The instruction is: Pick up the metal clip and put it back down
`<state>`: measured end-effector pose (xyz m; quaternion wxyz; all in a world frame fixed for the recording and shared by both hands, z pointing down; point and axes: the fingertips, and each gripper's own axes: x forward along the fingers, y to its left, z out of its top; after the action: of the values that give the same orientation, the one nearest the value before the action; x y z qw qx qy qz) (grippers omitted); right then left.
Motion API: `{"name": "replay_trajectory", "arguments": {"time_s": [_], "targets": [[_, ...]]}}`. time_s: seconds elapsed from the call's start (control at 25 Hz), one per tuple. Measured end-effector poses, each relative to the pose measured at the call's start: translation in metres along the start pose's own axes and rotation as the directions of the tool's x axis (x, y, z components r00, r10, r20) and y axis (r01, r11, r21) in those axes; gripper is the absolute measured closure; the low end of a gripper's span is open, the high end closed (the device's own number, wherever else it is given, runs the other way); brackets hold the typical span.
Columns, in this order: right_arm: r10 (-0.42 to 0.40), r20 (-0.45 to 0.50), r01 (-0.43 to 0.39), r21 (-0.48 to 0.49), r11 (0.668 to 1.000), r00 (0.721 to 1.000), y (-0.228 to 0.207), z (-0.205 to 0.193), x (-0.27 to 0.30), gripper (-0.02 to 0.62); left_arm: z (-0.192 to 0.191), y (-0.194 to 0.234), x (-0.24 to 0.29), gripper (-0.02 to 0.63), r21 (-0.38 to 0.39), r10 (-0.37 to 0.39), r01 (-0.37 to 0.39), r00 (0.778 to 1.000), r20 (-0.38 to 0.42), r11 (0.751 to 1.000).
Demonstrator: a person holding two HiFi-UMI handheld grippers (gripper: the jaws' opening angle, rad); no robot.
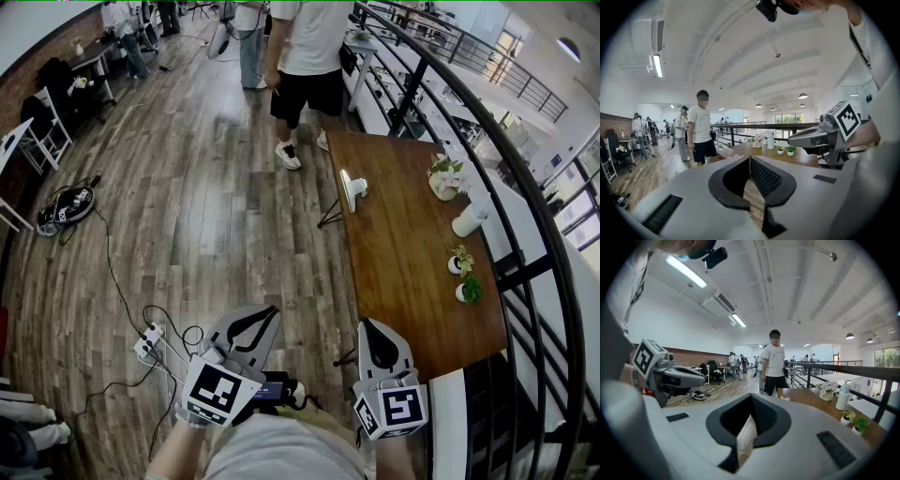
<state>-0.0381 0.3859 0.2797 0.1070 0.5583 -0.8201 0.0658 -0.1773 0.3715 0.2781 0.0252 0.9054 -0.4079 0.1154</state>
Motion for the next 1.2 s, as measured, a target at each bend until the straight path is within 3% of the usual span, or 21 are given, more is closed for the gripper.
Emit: {"name": "replay_trajectory", "arguments": {"time_s": [0.6,1.2], "targets": [[-0.003,-0.009,0.003,-0.002,1.0,1.0,-0.0007,-0.0026,0.0001,0.592,-0.0007,0.0018,0.0009,0.595,-0.001,-0.001,0.001,1.0,-0.003,1.0],[0.0,-0.008,0.0,0.065,0.998,1.0,0.0016,-0.0062,0.0,0.574,-0.0001,0.0061,0.0006,0.595,-0.032,0.035,-0.035,0.999,0.004,0.999]]}}
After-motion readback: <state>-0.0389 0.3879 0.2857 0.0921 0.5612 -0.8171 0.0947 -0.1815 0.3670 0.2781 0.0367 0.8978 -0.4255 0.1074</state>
